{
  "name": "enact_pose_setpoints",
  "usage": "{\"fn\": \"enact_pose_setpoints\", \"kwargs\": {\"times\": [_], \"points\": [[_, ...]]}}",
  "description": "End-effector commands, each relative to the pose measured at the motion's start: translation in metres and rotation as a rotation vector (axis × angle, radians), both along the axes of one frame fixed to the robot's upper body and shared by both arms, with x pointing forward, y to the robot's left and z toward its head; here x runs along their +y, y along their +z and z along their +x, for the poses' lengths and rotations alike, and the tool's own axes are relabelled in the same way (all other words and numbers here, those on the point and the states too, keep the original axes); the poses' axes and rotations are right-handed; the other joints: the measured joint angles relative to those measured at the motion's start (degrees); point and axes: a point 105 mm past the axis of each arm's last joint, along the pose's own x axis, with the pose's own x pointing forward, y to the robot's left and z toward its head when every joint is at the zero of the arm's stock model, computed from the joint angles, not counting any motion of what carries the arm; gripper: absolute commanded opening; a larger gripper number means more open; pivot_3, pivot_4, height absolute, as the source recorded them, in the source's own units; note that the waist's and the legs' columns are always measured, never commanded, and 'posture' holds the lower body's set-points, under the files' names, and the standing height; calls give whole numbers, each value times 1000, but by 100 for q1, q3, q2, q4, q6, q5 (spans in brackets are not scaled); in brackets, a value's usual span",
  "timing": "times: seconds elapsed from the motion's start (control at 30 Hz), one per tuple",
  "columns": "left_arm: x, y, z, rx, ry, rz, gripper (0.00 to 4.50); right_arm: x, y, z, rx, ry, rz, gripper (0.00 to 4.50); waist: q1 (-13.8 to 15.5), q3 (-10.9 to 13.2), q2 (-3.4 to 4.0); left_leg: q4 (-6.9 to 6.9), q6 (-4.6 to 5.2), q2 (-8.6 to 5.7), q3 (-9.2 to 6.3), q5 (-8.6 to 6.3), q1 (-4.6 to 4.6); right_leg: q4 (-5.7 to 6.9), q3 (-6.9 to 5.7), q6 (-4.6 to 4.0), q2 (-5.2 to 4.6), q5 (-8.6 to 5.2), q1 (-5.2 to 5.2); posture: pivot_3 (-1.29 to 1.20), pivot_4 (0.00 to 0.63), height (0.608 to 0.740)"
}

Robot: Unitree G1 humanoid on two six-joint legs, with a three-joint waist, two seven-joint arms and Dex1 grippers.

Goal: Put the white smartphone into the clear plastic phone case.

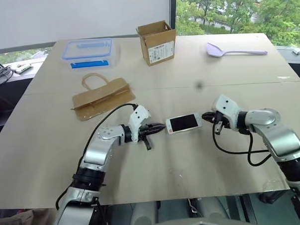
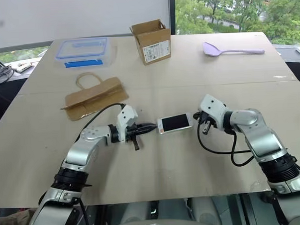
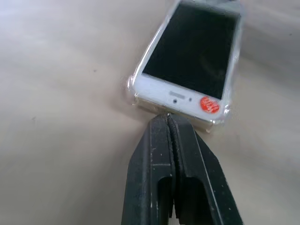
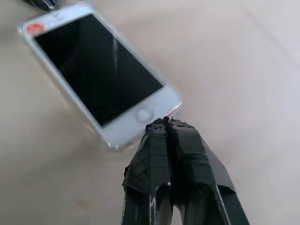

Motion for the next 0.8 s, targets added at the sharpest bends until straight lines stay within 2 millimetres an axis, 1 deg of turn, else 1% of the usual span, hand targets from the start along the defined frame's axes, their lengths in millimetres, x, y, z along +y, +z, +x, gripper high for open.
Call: {"fn": "enact_pose_setpoints", "kwargs": {"times": [0.03, 0.07, 0.1, 0.17, 0.27, 0.3, 0.37, 0.43, 0.5, 0.6, 0.7, 0.8], "points": [[18, 16, 8, -54, 19, -4, 0, -13, 25, -2, -39, 47, 82, 814, -26, 4, 0, 0, 0, 0, 0, 0, 0, 0, 0, 0, 0, 0, 0, 0, 150, 740], [22, 21, 9, -62, 11, -6, 0, -20, 27, -4, -32, 61, 84, 1246, -28, 10, -2, -1, 0, 0, 1, 0, 0, -2, 1, 1, 0, 0, 0, 0, 150, 740], [24, 25, 9, -68, -3, -10, 0, -25, 31, -5, -37, 78, 84, 1781, -29, 13, -3, -1, 0, 0, 2, 0, 0, -3, 1, 1, 0, 0, 0, 0, 150, 740], [24, 34, 6, -74, -47, -24, 0, -31, 43, -10, -30, 132, 117, 2698, -30, 18, -6, -2, 0, 0, 2, 0, -1, -6, 1, 1, -1, 0, 1, 0, 150, 740], [17, 43, 2, -77, -110, -26, 0, -29, 64, -26, -12, 290, 178, 4170, -30, 29, -6, -2, 0, 0, 3, 0, -1, -10, 2, 2, -1, 0, 2, 0, 150, 740], [12, 44, 2, -76, -125, -27, 0, -28, 68, -35, 3, 347, 184, 4474, -30, 35, -7, -2, 0, 0, 3, 0, -1, -10, 2, 2, -1, 0, 3, 0, 150, 740], [2, 49, 1, -78, -155, -43, 0, -29, 70, -43, 20, 404, 163, 4474, -28, 42, -6, -2, 0, 0, 1, 0, -1, -10, 1, 8, -1, 4, 3, 0, 150, 740], [-12, 50, -1, -69, -187, -64, 0, -28, 71, -43, -8, 417, 150, 4474, -26, 43, -8, -2, 0, 0, 0, 0, -1, -10, -1, 12, -1, 6, 5, 0, 150, 740], [-25, 48, -2, -59, -216, -65, 0, -26, 69, -41, -17, 414, 144, 4474, -26, 44, -8, -1, 0, 0, 0, 0, 0, -12, -1, 12, -1, 6, 7, 0, 150, 740], [-40, 40, 0, -51, -224, -53, 0, -21, 65, -40, -12, 403, 147, 4474, -35, 45, -10, -1, 0, -1, 2, 0, -1, -12, 2, 21, -1, 11, 7, 0, 150, 740], [-46, 35, 2, -36, -221, -57, 0, -18, 62, -41, -20, 391, 132, 4474, -43, 45, -9, -1, 0, 0, 0, 0, 0, -10, 2, 25, 2, 13, 6, 0, 150, 740], [-46, 22, 3, -17, -216, -20, 0, -17, 55, -39, -33, 362, 109, 4474, -43, 45, -9, -1, 0, 2, -2, 0, 5, -7, 2, 24, 6, 13, 6, 0, 150, 740]]}}
